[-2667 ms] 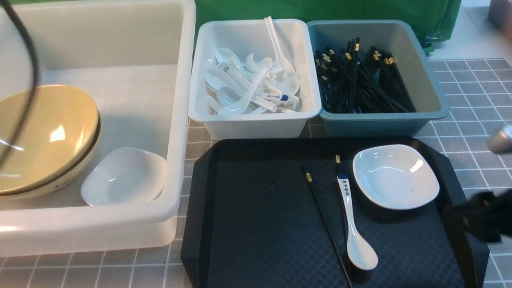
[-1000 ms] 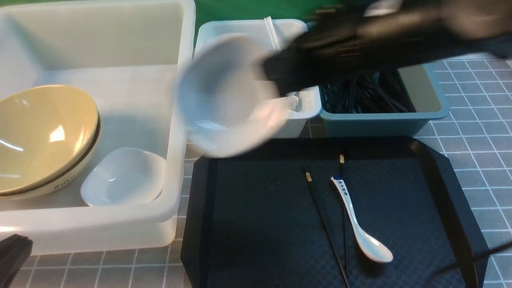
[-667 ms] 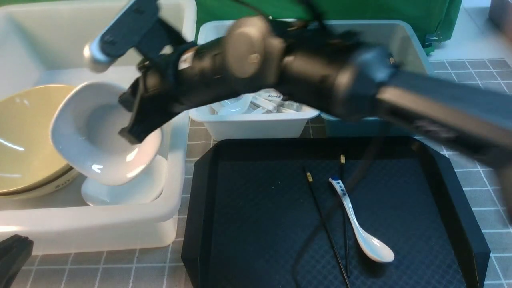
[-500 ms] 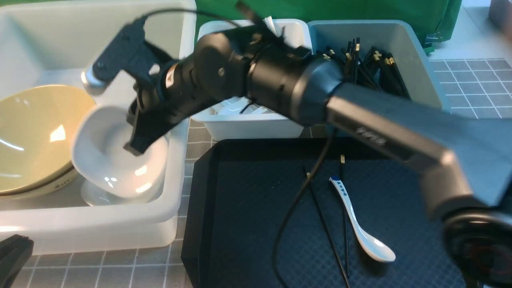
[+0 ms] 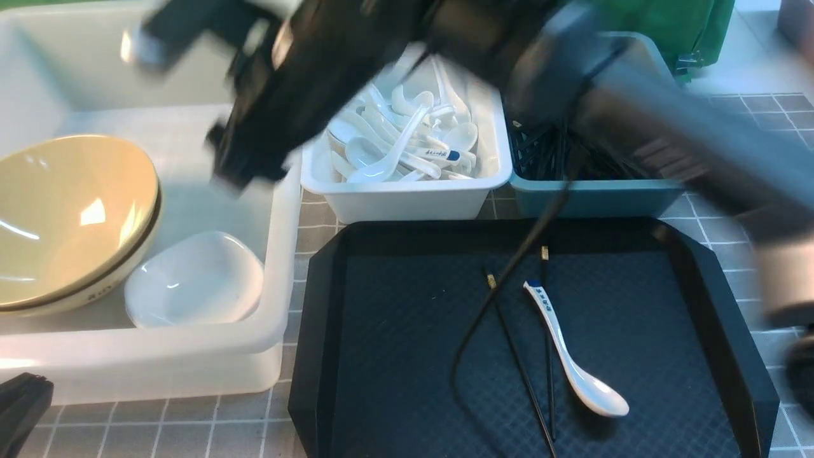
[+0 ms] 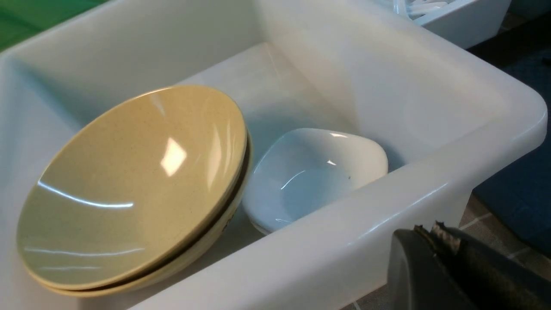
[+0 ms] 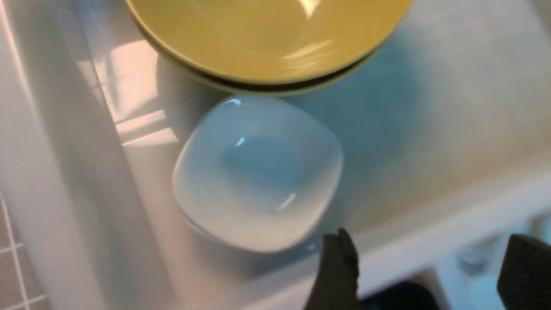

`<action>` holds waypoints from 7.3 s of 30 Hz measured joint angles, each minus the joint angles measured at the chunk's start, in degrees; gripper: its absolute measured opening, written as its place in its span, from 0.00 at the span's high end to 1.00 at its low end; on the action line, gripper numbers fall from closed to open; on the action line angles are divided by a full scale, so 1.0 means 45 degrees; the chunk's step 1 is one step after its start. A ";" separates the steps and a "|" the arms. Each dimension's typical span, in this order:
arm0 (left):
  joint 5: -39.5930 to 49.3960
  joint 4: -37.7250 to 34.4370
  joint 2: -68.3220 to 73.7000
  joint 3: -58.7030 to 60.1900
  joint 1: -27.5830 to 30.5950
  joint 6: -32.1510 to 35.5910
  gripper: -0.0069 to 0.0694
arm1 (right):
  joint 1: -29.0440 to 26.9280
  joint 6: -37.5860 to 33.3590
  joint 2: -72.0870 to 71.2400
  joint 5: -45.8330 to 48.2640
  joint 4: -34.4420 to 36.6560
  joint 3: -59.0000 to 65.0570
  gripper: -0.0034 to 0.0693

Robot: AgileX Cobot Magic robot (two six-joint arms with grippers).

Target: On grey table put chopsticks spoon bowls plates into blue grey white boxes.

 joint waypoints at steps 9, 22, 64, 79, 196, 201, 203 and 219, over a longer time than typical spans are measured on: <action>0.0000 0.0000 0.0000 0.0000 0.0000 0.0000 0.92 | -0.2897 0.3053 -0.4400 0.1410 -0.2533 0.8118 0.30; -0.0532 0.0000 0.0000 0.0256 0.0000 -0.0038 0.92 | -0.3148 0.3818 -0.4078 -0.2835 -0.1636 1.6324 0.41; -0.0647 0.0088 0.0000 0.0286 0.0000 -0.0038 0.92 | -0.4313 0.3595 -0.1703 -0.0311 -0.0354 0.5842 0.25; -0.0658 0.0088 0.0000 0.0286 0.0000 -0.0038 0.92 | -0.2125 0.7212 -0.3921 -0.4761 -0.1396 1.5565 0.23; -0.0848 0.0136 0.0000 0.0526 0.0000 -0.0038 0.92 | -0.0933 0.3254 -0.1798 -0.5785 -0.1173 1.3288 0.72; -0.0848 0.0136 0.0000 0.0526 0.0000 -0.0038 0.92 | -0.0653 0.2739 -0.2602 -0.5061 -0.1173 1.3343 0.87; -0.0848 0.0136 0.0000 0.0526 0.0000 -0.0038 0.92 | -0.0584 0.2430 -0.3485 -0.5071 -0.1173 1.3358 0.87; -0.1038 0.0162 0.0000 0.0526 0.0000 -0.0038 0.92 | -0.6165 0.5747 -0.5071 -1.3026 -0.3611 1.2055 0.55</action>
